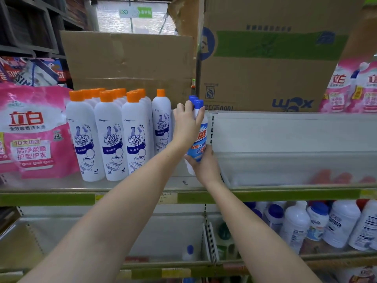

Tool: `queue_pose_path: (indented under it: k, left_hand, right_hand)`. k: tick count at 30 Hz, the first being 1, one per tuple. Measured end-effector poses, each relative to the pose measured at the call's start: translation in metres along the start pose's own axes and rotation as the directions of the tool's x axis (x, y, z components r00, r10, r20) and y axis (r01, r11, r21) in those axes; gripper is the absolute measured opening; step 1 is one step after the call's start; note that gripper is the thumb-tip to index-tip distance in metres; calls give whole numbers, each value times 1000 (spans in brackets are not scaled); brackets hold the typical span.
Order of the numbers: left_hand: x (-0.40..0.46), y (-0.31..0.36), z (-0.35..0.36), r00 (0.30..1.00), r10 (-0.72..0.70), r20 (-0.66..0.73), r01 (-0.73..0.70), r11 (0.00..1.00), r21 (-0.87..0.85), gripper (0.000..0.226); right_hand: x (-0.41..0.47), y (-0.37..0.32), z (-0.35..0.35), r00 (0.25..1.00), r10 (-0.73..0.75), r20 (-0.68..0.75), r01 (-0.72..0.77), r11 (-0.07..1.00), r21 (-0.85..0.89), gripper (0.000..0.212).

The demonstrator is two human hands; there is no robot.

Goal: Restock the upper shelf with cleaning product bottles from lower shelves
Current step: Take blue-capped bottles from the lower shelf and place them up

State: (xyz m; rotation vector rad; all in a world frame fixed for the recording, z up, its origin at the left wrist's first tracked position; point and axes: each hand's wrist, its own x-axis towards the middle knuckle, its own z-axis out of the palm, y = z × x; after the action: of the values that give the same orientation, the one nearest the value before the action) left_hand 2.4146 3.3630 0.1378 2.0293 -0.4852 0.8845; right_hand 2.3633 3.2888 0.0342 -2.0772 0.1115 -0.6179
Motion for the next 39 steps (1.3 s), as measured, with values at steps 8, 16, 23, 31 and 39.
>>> queue_pose_path:
  k: [8, 16, 23, 31, 39]
  left_hand:
    - [-2, 4, -7, 1000, -1, 15, 0, 999, 40, 31]
    - [-5, 11, -11, 1000, 22, -2, -22, 996, 82, 32]
    - [-4, 3, -16, 1000, 19, -20, -17, 995, 99, 35]
    - [0, 0, -18, 995, -66, 78, 64, 997, 31, 41]
    - [-12, 2, -43, 959, -86, 271, 90, 996, -3, 37]
  right_hand:
    - [1, -3, 1, 1000, 27, -6, -28, 998, -50, 55]
    - [-1, -10, 1, 999, 44, 1, -44, 997, -69, 55]
    - [0, -19, -1, 994, 81, 79, -74, 993, -92, 50]
    - [-2, -26, 8, 996, 85, 6, -83, 990, -113, 57]
    - [-14, -39, 3, 984, 178, 29, -176, 982, -68, 59]
